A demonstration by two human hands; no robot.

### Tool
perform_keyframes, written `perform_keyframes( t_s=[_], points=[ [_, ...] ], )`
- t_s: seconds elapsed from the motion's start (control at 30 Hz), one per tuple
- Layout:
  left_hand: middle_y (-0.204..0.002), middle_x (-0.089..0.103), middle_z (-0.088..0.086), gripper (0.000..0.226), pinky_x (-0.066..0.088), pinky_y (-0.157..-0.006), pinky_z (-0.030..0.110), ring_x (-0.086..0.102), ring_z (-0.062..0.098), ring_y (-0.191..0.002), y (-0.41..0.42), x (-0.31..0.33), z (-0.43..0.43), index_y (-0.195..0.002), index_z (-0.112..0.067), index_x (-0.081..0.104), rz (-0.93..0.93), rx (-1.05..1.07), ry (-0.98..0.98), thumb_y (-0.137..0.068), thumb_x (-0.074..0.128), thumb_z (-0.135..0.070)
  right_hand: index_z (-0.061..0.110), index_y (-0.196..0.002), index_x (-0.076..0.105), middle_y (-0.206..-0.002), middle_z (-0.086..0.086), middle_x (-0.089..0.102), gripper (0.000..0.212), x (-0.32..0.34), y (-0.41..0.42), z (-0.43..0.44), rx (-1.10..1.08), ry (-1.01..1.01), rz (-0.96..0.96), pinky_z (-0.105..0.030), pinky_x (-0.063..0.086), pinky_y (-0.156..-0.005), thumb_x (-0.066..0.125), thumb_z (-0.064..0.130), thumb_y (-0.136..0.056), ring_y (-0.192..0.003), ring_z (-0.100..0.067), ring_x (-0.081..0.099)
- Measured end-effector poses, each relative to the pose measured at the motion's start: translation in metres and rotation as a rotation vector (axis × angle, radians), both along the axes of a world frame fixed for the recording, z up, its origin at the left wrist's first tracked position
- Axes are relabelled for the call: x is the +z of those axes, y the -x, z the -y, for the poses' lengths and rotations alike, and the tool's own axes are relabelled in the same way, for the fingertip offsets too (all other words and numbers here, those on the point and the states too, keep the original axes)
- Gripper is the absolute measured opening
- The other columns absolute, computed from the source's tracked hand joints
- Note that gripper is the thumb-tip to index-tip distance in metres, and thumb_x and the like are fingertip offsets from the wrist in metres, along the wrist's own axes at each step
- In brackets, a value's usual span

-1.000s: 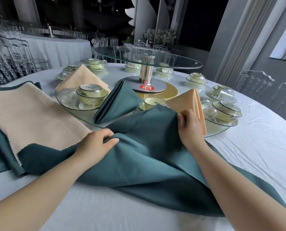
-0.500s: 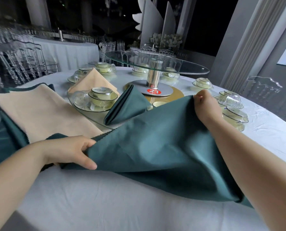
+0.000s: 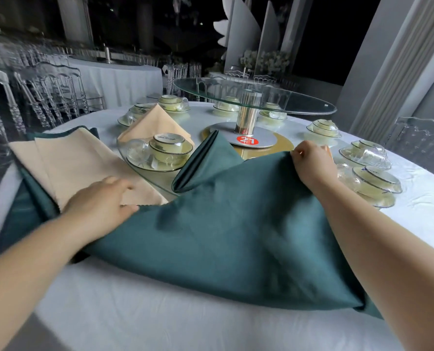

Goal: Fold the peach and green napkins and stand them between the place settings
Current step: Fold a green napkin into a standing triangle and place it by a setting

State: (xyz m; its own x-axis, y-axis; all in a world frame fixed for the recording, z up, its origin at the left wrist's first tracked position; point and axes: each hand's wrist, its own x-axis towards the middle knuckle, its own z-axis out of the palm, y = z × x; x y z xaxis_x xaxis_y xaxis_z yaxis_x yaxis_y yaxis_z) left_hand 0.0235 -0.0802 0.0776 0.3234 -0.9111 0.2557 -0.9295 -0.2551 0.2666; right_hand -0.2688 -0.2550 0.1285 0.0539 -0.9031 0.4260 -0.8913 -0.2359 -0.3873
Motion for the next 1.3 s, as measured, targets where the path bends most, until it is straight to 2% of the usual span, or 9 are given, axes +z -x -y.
perform_keyframes(
  t_s=[0.1,0.2,0.33,0.43,0.57,0.7,0.83,1.0,1.3],
  points=[
    [-0.105,0.067,0.001,0.032,0.043,-0.085,0.031,0.060,0.022,-0.099,0.055,-0.038,-0.003,-0.104,-0.021,0.063,0.046,-0.398,0.329,-0.081,0.046,-0.037,0.010,-0.112,0.055,-0.113,-0.015,0.059,0.026,-0.008,-0.001,0.002,-0.036,-0.024,-0.029,-0.034,0.038,-0.078,0.038,0.020,-0.094,-0.111,-0.029,0.047],
    [-0.122,0.062,-0.004,0.054,0.023,-0.101,0.023,0.048,0.010,-0.122,0.106,-0.065,-0.015,-0.119,-0.030,0.049,0.115,-0.578,0.023,-0.092,0.011,-0.057,0.010,-0.115,0.053,-0.116,-0.014,0.058,0.028,-0.012,0.002,0.001,-0.036,-0.027,0.021,-0.033,0.038,-0.079,0.041,0.022,-0.093,-0.109,-0.032,0.051],
    [-0.139,-0.018,-0.024,0.125,-0.029,-0.093,0.013,-0.036,-0.002,-0.119,0.121,-0.073,-0.019,-0.146,-0.035,0.002,0.128,-0.668,-0.257,-0.034,-0.031,-0.079,0.004,-0.113,0.054,-0.118,-0.015,0.055,0.027,-0.016,0.017,-0.024,0.063,0.094,0.129,-0.032,0.032,-0.091,0.051,0.018,-0.090,-0.114,-0.030,0.045],
    [-0.140,-0.015,-0.020,0.115,-0.025,-0.097,0.014,-0.027,-0.003,-0.127,0.120,-0.074,-0.020,-0.146,-0.032,0.008,0.083,-0.617,-0.130,-0.046,-0.016,-0.082,0.003,-0.107,0.058,-0.110,-0.011,0.059,0.022,-0.026,0.048,-0.067,0.131,0.128,0.187,-0.032,0.033,-0.089,0.057,0.012,-0.087,-0.105,-0.030,0.050],
    [-0.122,0.053,-0.001,0.052,0.021,-0.106,0.028,0.043,0.013,-0.112,0.125,-0.069,-0.026,-0.113,-0.023,0.049,0.198,-0.740,0.223,-0.070,0.040,-0.052,0.011,-0.099,0.062,-0.096,-0.008,0.061,0.015,-0.048,0.115,-0.124,0.114,0.062,0.181,-0.027,0.035,-0.089,0.061,0.010,-0.084,-0.104,-0.030,0.054],
    [-0.076,0.063,-0.006,0.012,0.042,-0.066,0.024,0.055,0.010,-0.072,0.137,-0.072,-0.024,-0.085,-0.021,0.051,0.291,-0.961,0.487,-0.073,0.049,-0.021,0.056,-0.075,0.057,-0.087,0.015,0.059,0.031,-0.067,0.180,-0.167,0.010,-0.086,0.330,0.002,0.034,-0.072,0.048,0.083,-0.060,-0.088,0.013,0.055],
    [-0.057,0.059,-0.010,0.025,0.037,-0.049,0.024,0.058,0.009,-0.050,0.134,-0.078,-0.020,-0.056,-0.021,0.064,0.368,-0.856,0.444,-0.072,0.045,-0.022,0.039,-0.072,0.054,-0.092,0.004,0.061,0.019,-0.089,0.218,-0.190,-0.072,-0.206,0.377,-0.026,0.032,-0.083,0.064,0.026,-0.082,-0.109,-0.020,0.055],
    [-0.054,0.059,-0.012,0.031,0.042,-0.039,0.022,0.060,0.009,-0.048,0.139,-0.076,-0.023,-0.053,-0.020,0.064,0.325,-0.770,0.376,-0.071,0.039,-0.024,0.029,-0.079,0.064,-0.095,-0.008,0.064,0.029,-0.103,0.225,-0.201,-0.006,-0.183,0.344,0.004,0.032,-0.073,0.068,0.001,-0.077,-0.082,0.028,0.048],
    [-0.058,0.063,-0.010,0.030,0.039,-0.054,0.024,0.062,0.010,-0.053,0.160,-0.071,-0.027,-0.057,-0.019,0.068,0.323,-0.836,0.417,-0.072,0.041,-0.023,0.048,-0.052,0.063,-0.056,0.029,0.059,0.067,-0.103,0.229,-0.202,0.046,-0.137,0.512,-0.003,0.037,-0.056,0.056,-0.012,-0.081,-0.057,0.011,0.053]
  ],
)
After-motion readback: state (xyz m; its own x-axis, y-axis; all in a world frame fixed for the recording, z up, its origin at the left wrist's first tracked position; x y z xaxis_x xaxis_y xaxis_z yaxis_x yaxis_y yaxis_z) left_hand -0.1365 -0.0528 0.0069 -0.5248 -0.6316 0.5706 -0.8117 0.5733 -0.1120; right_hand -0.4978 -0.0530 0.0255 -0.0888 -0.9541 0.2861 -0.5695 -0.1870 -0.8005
